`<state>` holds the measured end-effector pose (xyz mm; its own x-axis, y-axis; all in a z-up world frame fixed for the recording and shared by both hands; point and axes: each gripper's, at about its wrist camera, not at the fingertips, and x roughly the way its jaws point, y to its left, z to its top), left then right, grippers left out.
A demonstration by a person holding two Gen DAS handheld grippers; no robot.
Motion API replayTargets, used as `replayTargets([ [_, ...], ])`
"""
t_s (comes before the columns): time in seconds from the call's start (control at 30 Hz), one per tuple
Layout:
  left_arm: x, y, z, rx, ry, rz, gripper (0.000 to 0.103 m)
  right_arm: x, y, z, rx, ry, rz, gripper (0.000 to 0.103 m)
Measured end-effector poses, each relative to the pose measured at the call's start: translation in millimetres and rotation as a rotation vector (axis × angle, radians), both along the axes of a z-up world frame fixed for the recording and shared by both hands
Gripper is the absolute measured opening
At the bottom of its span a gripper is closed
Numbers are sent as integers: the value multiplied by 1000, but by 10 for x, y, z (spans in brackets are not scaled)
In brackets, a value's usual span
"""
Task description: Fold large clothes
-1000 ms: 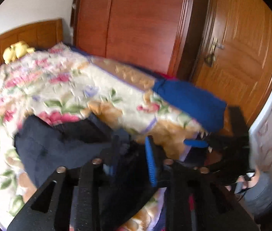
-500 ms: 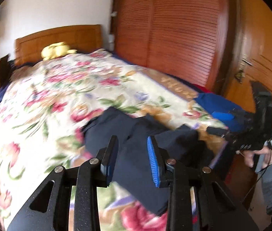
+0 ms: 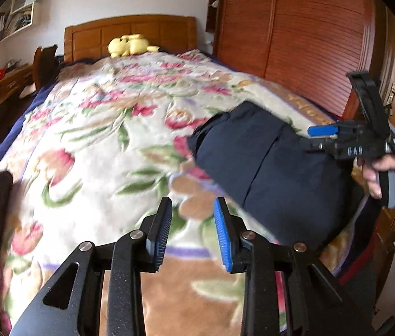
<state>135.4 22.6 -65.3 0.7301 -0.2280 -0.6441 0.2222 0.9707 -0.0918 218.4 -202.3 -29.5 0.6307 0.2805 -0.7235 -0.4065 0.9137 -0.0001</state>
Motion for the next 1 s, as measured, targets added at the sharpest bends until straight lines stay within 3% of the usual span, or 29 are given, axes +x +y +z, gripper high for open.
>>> replayTargets([
  [0.2, -37, 103, -310, -11, 52, 13, 32, 231, 8, -125, 55, 71, -27, 70],
  [0.5, -59, 116, -446, -29, 80, 14, 32, 318, -44, -271, 103, 129, -8, 69],
  [0.57, -52, 93, -460, -27, 84, 10, 32, 303, -74, -281, 150, 142, 28, 41],
  [0.67, -28, 52, -456, -29, 84, 2, 32, 209, -116, -216, 172, 118, 60, 13],
  [0.83, 38, -88, -406, -35, 66, -27, 32, -143, -370, 117, 290, -35, 74, 5],
  [1.0, 108, -314, -339, -20, 57, -70, 32, -419, -565, 234, 200, -132, 6, 5],
])
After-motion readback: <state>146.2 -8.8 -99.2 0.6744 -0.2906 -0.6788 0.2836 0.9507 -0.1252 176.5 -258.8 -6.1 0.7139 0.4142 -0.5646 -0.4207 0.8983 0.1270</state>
